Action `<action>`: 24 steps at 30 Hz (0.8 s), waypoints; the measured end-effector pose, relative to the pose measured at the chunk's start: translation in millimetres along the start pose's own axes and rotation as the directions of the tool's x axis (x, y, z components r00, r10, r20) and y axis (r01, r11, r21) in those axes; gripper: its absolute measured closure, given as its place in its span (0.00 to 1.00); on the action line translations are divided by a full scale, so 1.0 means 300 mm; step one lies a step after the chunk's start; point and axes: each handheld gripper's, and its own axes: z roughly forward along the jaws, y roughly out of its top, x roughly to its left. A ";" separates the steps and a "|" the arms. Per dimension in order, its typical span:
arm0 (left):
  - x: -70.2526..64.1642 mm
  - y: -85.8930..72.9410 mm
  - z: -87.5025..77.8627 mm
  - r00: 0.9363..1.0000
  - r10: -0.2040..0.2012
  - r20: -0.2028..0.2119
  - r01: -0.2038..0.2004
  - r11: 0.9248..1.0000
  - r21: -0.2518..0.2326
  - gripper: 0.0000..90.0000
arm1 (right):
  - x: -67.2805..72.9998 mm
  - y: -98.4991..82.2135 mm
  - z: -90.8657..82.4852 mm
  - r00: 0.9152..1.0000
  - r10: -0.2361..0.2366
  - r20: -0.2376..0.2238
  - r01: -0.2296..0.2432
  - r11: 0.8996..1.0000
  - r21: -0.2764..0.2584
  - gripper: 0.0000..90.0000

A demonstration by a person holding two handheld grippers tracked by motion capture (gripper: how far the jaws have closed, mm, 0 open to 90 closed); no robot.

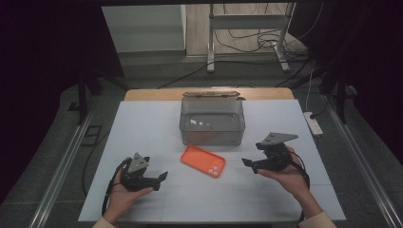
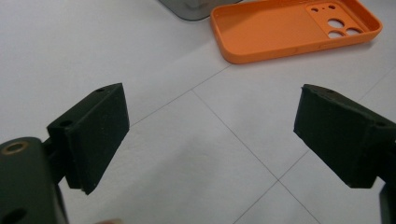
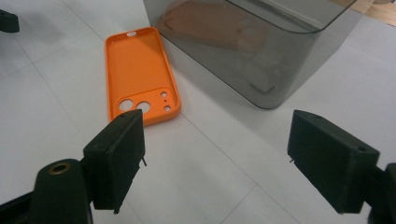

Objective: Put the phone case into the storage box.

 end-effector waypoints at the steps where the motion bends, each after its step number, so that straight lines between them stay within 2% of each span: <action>1: 0.000 0.000 0.000 1.000 -0.001 0.000 0.001 1.000 -0.001 0.11 | 0.002 0.005 0.001 1.000 -0.004 0.006 0.004 1.000 0.006 0.22; 7: 0.003 0.000 0.000 1.000 -0.002 -0.001 0.002 1.000 0.000 0.11 | 0.008 0.029 0.006 1.000 -0.010 0.011 0.010 1.000 0.025 0.22; 15: 0.002 0.000 0.003 1.000 0.002 0.001 -0.002 1.000 0.002 0.12 | 0.018 0.068 0.010 1.000 -0.024 -0.007 0.025 0.999 0.029 0.22; 24: 0.002 0.000 0.005 1.000 0.002 0.003 -0.002 1.000 0.005 0.12 | 0.044 0.116 0.027 0.998 -0.059 -0.023 0.060 0.997 0.040 0.22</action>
